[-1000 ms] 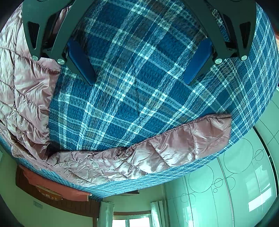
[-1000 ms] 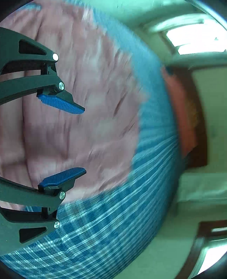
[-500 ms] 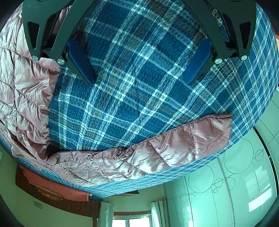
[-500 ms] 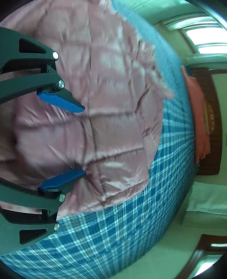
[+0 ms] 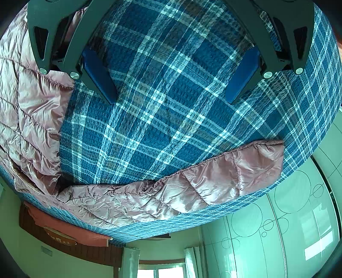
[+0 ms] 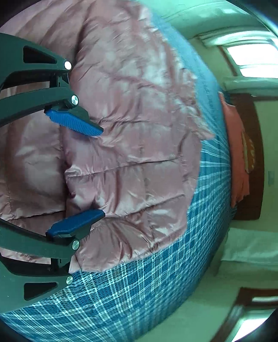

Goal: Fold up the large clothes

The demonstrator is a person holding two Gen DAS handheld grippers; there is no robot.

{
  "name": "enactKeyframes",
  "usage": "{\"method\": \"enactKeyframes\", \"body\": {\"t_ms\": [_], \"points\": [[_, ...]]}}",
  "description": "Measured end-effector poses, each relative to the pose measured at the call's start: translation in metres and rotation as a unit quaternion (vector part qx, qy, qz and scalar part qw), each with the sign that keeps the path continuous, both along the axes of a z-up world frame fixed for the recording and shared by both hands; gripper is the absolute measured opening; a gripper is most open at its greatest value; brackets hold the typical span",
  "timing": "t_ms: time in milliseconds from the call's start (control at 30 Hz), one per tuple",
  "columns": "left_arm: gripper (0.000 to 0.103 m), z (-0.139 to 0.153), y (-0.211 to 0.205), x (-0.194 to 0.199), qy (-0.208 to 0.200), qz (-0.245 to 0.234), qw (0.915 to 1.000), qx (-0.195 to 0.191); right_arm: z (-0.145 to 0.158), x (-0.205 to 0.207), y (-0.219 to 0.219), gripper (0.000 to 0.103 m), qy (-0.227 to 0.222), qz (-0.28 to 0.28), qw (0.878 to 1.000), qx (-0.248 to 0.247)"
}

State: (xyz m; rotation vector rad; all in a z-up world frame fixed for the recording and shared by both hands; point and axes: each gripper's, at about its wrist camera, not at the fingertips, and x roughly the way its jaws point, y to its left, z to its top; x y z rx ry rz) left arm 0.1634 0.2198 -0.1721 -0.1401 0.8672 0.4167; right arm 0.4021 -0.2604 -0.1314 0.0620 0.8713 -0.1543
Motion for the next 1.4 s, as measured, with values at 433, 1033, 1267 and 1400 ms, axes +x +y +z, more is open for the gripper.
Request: {"method": "enactKeyframes", "body": {"t_ms": [433, 1033, 1267, 1400], "points": [[0.100, 0.017, 0.029, -0.010, -0.043, 0.044, 0.9944, -0.086, -0.002, -0.001, -0.008, 0.079, -0.008, 0.000, 1.000, 0.024], [0.081, 0.021, 0.123, -0.009, -0.154, 0.186, 0.9424, -0.232, -0.002, -0.007, -0.008, 0.080, -0.021, 0.000, 0.999, 0.027], [0.077, 0.021, 0.152, -0.020, -0.187, 0.242, 0.9172, -0.254, -0.002, -0.008, -0.008, 0.080, -0.021, 0.000, 0.999, 0.028], [0.019, 0.029, 0.158, -0.004, -0.172, 0.230, 0.9344, -0.211, -0.002, -0.008, -0.008, 0.080, -0.023, 0.000, 0.999, 0.027]]}}
